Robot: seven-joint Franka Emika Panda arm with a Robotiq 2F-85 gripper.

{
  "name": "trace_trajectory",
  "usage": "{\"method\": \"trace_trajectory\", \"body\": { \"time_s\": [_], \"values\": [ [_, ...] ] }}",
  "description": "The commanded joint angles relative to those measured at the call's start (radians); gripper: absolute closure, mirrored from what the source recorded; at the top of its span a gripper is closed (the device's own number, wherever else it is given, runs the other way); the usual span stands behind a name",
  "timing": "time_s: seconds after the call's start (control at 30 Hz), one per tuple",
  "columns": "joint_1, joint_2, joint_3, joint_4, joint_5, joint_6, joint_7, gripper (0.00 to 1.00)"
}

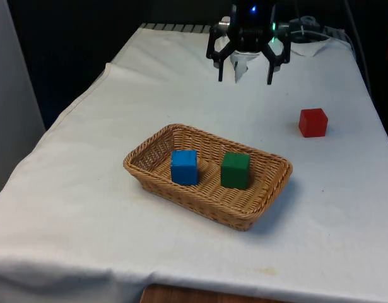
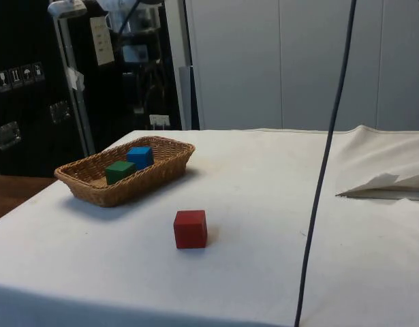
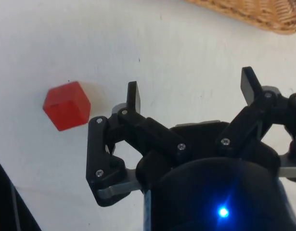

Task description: Pick up exactly two blocks and place them into the basket.

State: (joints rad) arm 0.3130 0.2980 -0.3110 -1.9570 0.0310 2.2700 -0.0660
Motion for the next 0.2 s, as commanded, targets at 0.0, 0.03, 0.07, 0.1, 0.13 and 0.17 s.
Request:
{"method": "trace_trajectory", "body": {
  "time_s": [0.0, 0.03, 0.07, 0.1, 0.13, 0.17],
  "values": [
    [0.004, -0.014, -0.002, -0.022, -0.010, 0.020, 0.005, 0.00],
    [0.005, -0.022, -0.002, -0.033, -0.011, 0.024, 0.004, 0.00],
    [0.005, -0.035, -0.002, -0.051, -0.013, 0.029, 0.003, 0.00],
    [0.005, -0.041, -0.002, -0.060, -0.014, 0.031, 0.003, 0.00],
    [0.005, -0.047, -0.002, -0.067, -0.015, 0.033, 0.001, 0.00],
    [0.002, -0.040, 0.000, -0.059, -0.007, 0.021, -0.002, 0.00]
  ]
}}
